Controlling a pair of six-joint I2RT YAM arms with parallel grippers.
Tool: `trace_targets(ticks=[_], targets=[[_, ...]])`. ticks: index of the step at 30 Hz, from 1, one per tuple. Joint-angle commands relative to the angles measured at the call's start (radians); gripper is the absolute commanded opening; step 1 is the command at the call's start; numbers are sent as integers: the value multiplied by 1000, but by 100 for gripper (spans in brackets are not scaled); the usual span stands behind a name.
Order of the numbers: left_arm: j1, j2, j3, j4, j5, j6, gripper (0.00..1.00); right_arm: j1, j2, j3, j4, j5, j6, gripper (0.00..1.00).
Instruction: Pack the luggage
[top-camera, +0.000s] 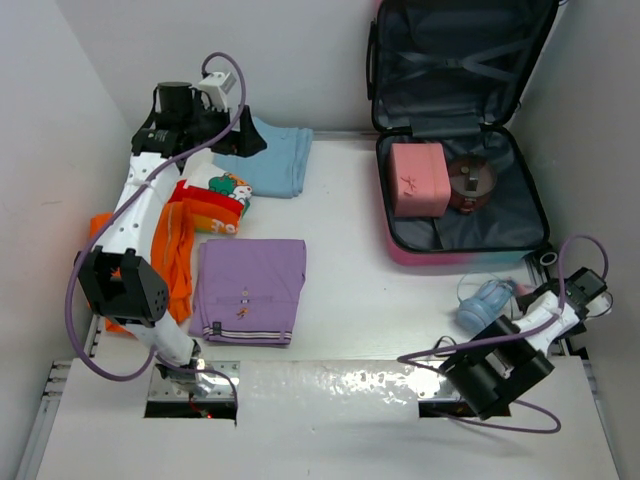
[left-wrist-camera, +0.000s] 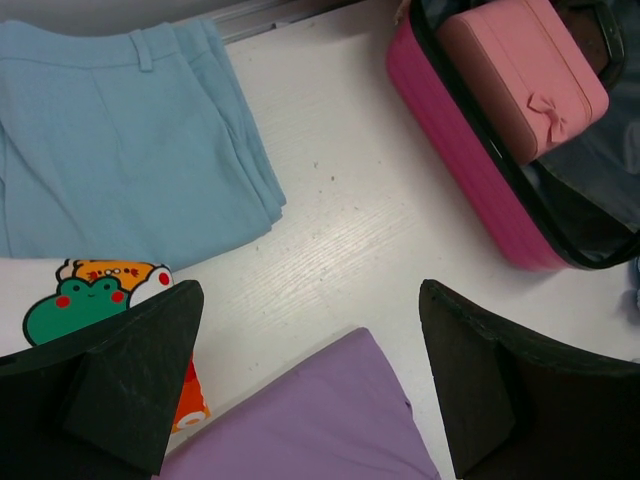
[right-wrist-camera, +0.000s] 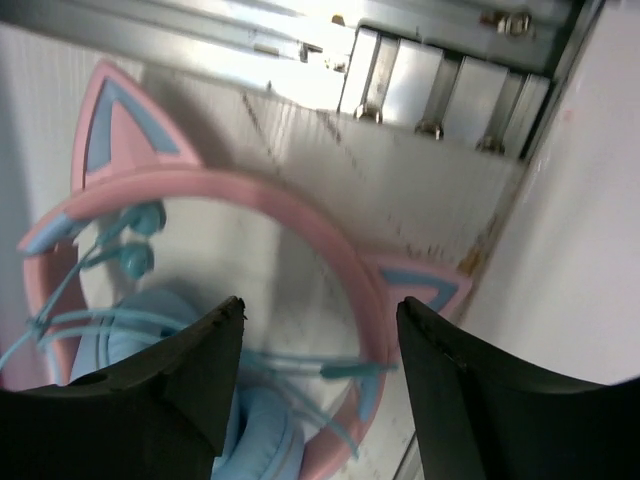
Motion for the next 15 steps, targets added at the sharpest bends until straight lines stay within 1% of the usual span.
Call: trace_targets(ticks=[1, 2, 5, 6, 7, 8, 9, 11, 12, 15], targets=[[3, -42, -12, 3, 24, 14, 85, -10, 50, 41, 127, -10, -100, 64], [1, -44, -15, 0, 24, 14, 85, -10, 60, 42, 137, -21, -123, 67], [3, -44, -13, 1, 23, 6, 85, -10, 77, 32, 162, -15, -165, 70], [1, -44, -12, 3, 24, 2, 85, -9, 83, 21, 185, -10, -185, 75], [3, -44, -10, 3, 26, 3, 85, -8, 96, 15, 200, -9, -191, 76], [3, -44, -6, 0, 27, 5, 85, -8, 114, 9, 226, -24, -197, 77], [3, -44, -6, -2, 26, 12, 85, -8, 164, 13, 234, -74, -206, 77], [6, -44, -4, -6, 15, 20, 85, -8, 209, 28, 257, -92, -208, 76], [7, -45, -4, -6, 7, 23, 85, -8, 238, 33, 265, -101, -214, 72], [14, -41, -1, 1, 7, 17, 85, -4, 263, 39, 300, -129, -219, 69]])
